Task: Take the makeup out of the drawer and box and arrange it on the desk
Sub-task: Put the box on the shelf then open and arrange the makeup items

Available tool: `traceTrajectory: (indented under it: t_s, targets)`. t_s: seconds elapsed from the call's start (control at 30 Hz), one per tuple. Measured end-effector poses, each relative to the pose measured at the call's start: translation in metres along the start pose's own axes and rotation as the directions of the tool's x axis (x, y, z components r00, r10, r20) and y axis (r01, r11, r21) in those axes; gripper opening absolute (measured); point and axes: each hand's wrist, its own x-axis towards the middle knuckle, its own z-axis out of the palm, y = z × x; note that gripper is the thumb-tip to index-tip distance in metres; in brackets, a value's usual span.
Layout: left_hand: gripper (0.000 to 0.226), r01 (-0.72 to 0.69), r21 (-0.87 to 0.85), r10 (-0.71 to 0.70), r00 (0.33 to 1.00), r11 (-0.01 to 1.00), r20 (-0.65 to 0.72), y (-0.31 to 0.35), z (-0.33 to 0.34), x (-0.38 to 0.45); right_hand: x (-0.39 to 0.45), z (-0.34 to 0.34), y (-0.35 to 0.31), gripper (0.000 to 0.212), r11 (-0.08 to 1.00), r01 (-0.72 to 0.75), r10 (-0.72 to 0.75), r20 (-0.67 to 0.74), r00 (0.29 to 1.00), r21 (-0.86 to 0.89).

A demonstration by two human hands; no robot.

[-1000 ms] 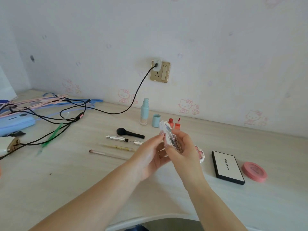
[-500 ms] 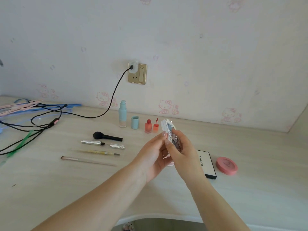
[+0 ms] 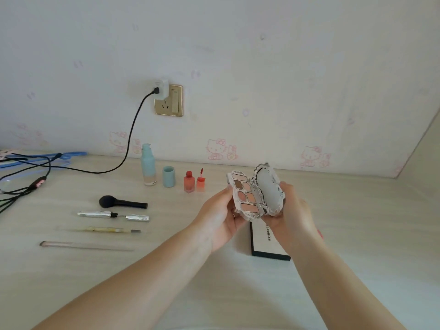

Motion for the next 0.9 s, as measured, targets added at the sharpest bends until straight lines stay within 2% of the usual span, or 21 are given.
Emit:
traceTrajectory:
  t_s: [0.2,0.37,0.63,0.8,0.9]
  targets:
    - [0.033,0.008,0.099,-0.004,0.999,0.995,-0.037,0.011,0.006,0.037,0.043,-0.007,-0.010,0.020,0.992,-0.059,0.055,0.044,0.998,0.107]
    - [0.023,-0.051,0.270,0.089,0.988,0.961,-0.130,0.020,-0.002,0.064,0.082,-0.002,-0.004,0.020,0.996,-0.086,0.086,0.023,0.996,0.007]
    - [0.022,0.029,0.453,0.093,0.965,0.891,-0.245,0.035,-0.010,0.088,0.117,0.010,0.013,0.021,0.986,-0.134,0.132,-0.033,0.991,-0.100]
    - [0.017,0.066,0.465,0.086,0.950,0.883,-0.299,0.039,-0.023,0.095,0.128,0.011,0.024,0.015,0.972,-0.183,0.169,-0.101,0.980,-0.147]
    - [0.019,0.079,0.474,0.075,0.952,0.877,-0.297,0.043,-0.027,0.092,0.129,0.010,0.027,0.019,0.969,-0.177,0.164,-0.088,0.983,-0.173]
